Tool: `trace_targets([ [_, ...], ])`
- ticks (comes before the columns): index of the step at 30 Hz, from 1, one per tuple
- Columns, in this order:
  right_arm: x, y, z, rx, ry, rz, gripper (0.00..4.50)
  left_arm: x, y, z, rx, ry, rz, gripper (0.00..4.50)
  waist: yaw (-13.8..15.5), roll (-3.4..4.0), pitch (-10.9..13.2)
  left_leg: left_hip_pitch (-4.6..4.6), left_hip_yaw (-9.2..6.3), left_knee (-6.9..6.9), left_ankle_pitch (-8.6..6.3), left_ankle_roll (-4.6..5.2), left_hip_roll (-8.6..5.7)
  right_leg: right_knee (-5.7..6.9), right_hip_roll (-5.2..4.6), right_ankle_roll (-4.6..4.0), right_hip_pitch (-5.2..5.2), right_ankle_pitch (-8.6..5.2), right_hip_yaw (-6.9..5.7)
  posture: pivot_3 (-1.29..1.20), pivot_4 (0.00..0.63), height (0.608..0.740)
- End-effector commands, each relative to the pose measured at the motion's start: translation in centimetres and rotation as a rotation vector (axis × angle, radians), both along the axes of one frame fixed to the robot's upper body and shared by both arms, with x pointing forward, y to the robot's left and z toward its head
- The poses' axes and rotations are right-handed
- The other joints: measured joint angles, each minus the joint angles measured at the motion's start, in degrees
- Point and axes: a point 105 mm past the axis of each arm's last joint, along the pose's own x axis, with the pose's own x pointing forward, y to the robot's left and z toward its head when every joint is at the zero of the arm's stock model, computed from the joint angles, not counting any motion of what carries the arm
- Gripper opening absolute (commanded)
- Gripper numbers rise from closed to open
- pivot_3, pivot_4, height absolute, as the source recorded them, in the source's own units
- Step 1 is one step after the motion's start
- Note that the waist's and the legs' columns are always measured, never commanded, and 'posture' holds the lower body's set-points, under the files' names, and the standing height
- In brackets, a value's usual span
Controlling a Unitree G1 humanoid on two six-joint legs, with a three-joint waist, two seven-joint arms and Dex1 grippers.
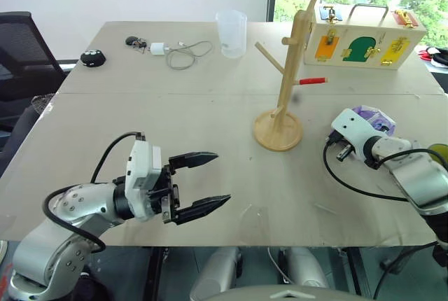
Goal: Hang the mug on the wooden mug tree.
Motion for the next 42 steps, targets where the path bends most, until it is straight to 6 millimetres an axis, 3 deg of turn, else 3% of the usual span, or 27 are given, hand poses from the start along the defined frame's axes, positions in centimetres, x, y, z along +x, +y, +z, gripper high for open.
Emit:
trace_targets([
  [1,1.5,-1.5,6.5,0.009,-0.206,-0.03,0.09,0.2,0.0,0.8,-0.016,-0.051,-0.003,4.5,-0.1,0.04,0.0,0.0,0.05,0.0,0.0,0.0,0.0,0.01,0.0,0.0,-0.02,0.0,0.0,0.0,0.15,0.74],
  [3,2.7,-2.4,8.1,0.027,-0.246,-0.06,0.09,0.4,-0.3,0.8,-0.021,-0.055,-0.013,4.5,-0.1,0.03,0.0,0.01,0.08,0.0,0.0,0.0,0.0,0.02,0.01,0.0,-0.02,0.0,-0.02,0.0,0.15,0.74],
  [6,5.0,-3.6,8.8,0.038,-0.282,-0.073,0.09,0.8,-0.5,0.8,-0.027,-0.059,-0.021,4.5,-0.2,0.01,0.0,0.04,0.11,0.0,0.0,0.0,0.01,0.01,0.02,0.0,0.01,0.0,-0.02,0.0,0.15,0.74],
  [9,7.6,-4.6,7.3,0.072,-0.254,-0.073,0.09,1.1,-0.7,0.8,-0.03,-0.063,-0.026,4.5,-0.4,-0.04,0.0,-0.01,0.13,-0.01,0.0,0.01,0.01,-0.02,0.01,0.0,-0.02,0.01,0.01,0.0,0.15,0.74],
  [13,10.3,-4.7,5.5,0.08,-0.243,-0.002,0.09,1.3,-0.7,0.8,-0.035,-0.064,-0.027,4.5,-1.4,-0.01,0.0,0.03,0.33,-0.03,0.0,0.01,0.02,0.01,0.02,0.0,-0.05,0.02,0.07,0.0,0.15,0.74],
  [16,11.1,-4.6,4.4,0.059,-0.225,0.052,1.05,1.3,-0.9,0.8,-0.04,-0.066,-0.026,4.5,-2.0,-0.02,0.0,0.0,0.5,-0.1,0.0,0.01,0.02,0.04,0.03,0.0,-0.24,0.02,0.23,0.0,0.15,0.74],
  [21,10.9,-4.8,6.7,0.047,-0.271,0.129,3.17,1.1,-0.9,0.8,-0.041,-0.065,-0.022,4.5,-2.8,-0.01,0.0,-0.15,0.5,-0.13,0.01,0.01,0.05,0.08,0.03,0.0,-0.44,0.02,0.27,0.0,0.15,0.74],
  [23,9.5,-4.4,8.6,0.104,-0.263,0.198,4.06,1.0,-0.9,0.9,-0.041,-0.061,-0.027,4.5,-2.7,0.0,0.0,-0.15,0.52,-0.12,0.0,0.01,0.05,0.08,0.04,0.01,-0.44,0.02,0.3,0.0,0.15,0.74],
  [27,3.3,-3.1,12.3,0.236,-0.208,0.276,4.06,1.0,-0.8,0.9,-0.041,-0.058,-0.037,4.5,-1.8,0.04,0.0,-0.38,0.38,-0.07,0.0,0.01,0.07,0.15,0.03,0.01,-0.63,0.02,0.39,0.0,0.15,0.74],
  [32,-4.1,-1.5,13.0,0.381,-0.134,0.233,4.06,1.3,-0.6,0.8,-0.044,-0.045,-0.057,4.5,-0.9,-0.01,0.0,-0.49,0.33,0.02,0.0,0.01,0.1,0.2,0.05,0.0,-0.66,0.03,0.36,0.0,0.15,0.74],
  [37,-9.6,1.8,10.7,0.713,-0.197,0.189,4.06,1.7,-0.7,0.8,-0.063,-0.027,-0.106,4.5,-0.5,-0.28,-0.2,-0.33,0.4,-0.03,-0.01,0.03,0.12,0.23,0.08,-0.03,-0.56,0.07,0.4,0.0,0.15,0.74],
  [38,-10.3,2.0,8.7,0.747,-0.207,0.13,4.06,2.0,-0.8,0.8,-0.065,-0.021,-0.128,4.5,-0.5,-0.01,0.0,-0.25,0.33,-0.02,-0.01,0.03,0.15,0.24,0.13,-0.03,-0.48,0.07,0.37,0.0,0.15,0.74],
  [40,-11.3,1.3,5.5,0.783,-0.25,-0.026,4.06,2.4,-1.0,0.8,-0.063,-0.014,-0.168,4.5,0.6,-0.49,-0.4,-0.19,0.52,-0.08,-0.05,0.12,0.02,0.17,0.01,0.07,-0.48,0.12,0.37,0.0,0.15,0.74],
  [42,-12.5,0.6,2.8,0.796,-0.284,-0.176,4.06,2.8,-1.1,1.0,-0.061,-0.012,-0.197,4.5,1.1,-0.28,-0.3,-0.16,0.17,-0.07,-0.07,0.08,0.09,0.13,0.07,0.04,-0.38,0.1,0.15,0.0,0.15,0.74],
])
